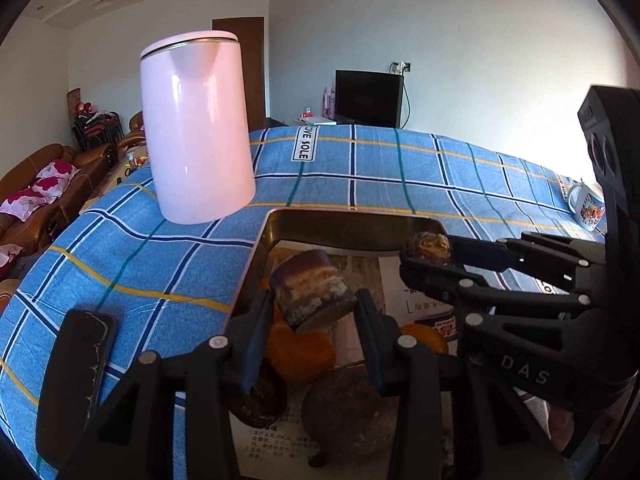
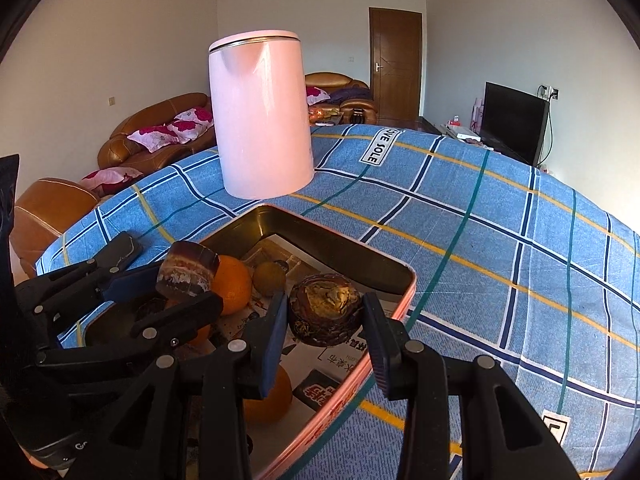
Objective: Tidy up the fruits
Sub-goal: 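Open the left tool over the tin while the right tool releases the ball inside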
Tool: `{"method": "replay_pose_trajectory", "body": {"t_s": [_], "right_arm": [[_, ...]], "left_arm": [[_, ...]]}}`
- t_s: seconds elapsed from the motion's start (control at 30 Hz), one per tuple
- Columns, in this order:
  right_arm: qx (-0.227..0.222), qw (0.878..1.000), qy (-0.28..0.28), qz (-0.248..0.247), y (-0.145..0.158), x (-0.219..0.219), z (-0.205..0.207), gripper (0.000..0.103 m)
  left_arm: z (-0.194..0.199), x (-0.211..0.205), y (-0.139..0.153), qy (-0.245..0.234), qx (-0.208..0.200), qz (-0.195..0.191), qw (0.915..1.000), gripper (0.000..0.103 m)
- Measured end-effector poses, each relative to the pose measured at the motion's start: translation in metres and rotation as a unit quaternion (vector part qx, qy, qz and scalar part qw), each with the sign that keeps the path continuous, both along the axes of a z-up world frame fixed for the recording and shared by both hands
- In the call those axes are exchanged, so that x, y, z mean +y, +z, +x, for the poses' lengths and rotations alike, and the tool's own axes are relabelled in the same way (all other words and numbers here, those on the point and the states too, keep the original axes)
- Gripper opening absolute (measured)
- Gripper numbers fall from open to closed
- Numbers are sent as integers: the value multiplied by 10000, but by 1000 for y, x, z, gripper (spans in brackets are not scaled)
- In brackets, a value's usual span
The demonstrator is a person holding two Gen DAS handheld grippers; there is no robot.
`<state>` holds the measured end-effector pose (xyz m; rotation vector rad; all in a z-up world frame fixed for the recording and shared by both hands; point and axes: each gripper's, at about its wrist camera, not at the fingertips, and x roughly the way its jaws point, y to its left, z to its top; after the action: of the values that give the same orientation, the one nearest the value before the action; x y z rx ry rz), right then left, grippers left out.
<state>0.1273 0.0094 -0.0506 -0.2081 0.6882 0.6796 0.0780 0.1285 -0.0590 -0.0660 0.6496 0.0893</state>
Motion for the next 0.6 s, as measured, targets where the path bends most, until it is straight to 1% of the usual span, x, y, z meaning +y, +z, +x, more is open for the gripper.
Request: {"method": "replay_pose_trajectory", "body": {"t_s": [0.3, 0.37, 0.4, 0.47, 0.5, 0.53, 0.57, 0.6], "right_arm": [[68, 9999, 80, -70, -1, 2, -2, 41], [53, 9999, 63, -82, 0, 1, -4, 42], [37, 9999, 56, -86, 1, 0, -5, 44], [27, 10000, 39, -34, 4, -4, -7, 48], [33, 10000, 4, 5, 5, -8, -7, 53], [36, 10000, -29, 57, 6, -12, -8, 58], [33, 9999, -59, 119, 8, -16, -9, 60], [31, 9998, -87, 189, 9, -20, -11, 62]], "left_arm": [[-4, 1, 0, -46, 19, -8, 10000, 44], [-6, 2, 2, -14, 2, -3, 10000, 48], [-8, 2, 3, -5, -27, -8, 10000, 51], [-13, 3, 6, -39, -105, -38, 9999, 54], [-16, 3, 9, -47, -156, -39, 9999, 59], [-19, 2, 11, -35, -210, -26, 9998, 67], [-23, 2, 13, 1, -269, -13, 9996, 72], [-26, 2, 15, 19, -343, -12, 9994, 81]]}}
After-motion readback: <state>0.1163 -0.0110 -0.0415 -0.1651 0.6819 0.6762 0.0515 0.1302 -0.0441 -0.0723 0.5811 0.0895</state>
